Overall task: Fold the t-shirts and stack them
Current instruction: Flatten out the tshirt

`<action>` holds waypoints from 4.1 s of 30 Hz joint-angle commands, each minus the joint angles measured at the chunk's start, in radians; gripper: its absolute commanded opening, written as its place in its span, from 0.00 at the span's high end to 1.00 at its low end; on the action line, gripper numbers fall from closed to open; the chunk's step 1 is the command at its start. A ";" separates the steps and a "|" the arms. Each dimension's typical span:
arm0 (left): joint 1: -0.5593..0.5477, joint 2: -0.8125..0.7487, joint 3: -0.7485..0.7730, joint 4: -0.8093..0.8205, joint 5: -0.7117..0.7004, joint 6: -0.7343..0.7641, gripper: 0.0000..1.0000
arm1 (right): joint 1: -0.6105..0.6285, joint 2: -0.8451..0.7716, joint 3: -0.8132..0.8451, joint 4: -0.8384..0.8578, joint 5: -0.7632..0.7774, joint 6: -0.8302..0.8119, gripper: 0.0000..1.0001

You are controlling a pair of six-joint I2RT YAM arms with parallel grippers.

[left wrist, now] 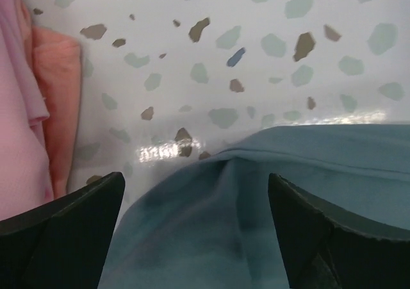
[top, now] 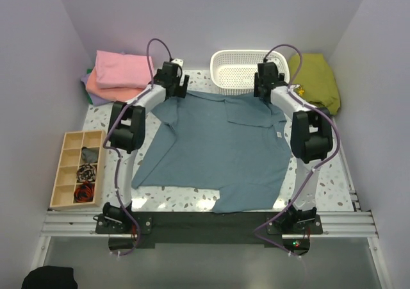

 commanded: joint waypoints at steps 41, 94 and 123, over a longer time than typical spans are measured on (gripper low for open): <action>-0.218 -0.690 -1.118 0.269 0.203 -0.413 0.00 | 0.115 -0.566 -0.853 -0.152 -0.468 0.351 0.24; 0.175 -0.699 -1.102 0.397 0.115 -0.421 0.00 | 0.196 -0.612 -0.908 -0.008 -0.667 0.271 0.30; 0.267 -0.525 -0.650 0.160 0.099 -0.196 1.00 | 0.196 -0.566 -0.957 -0.117 -0.538 0.271 0.40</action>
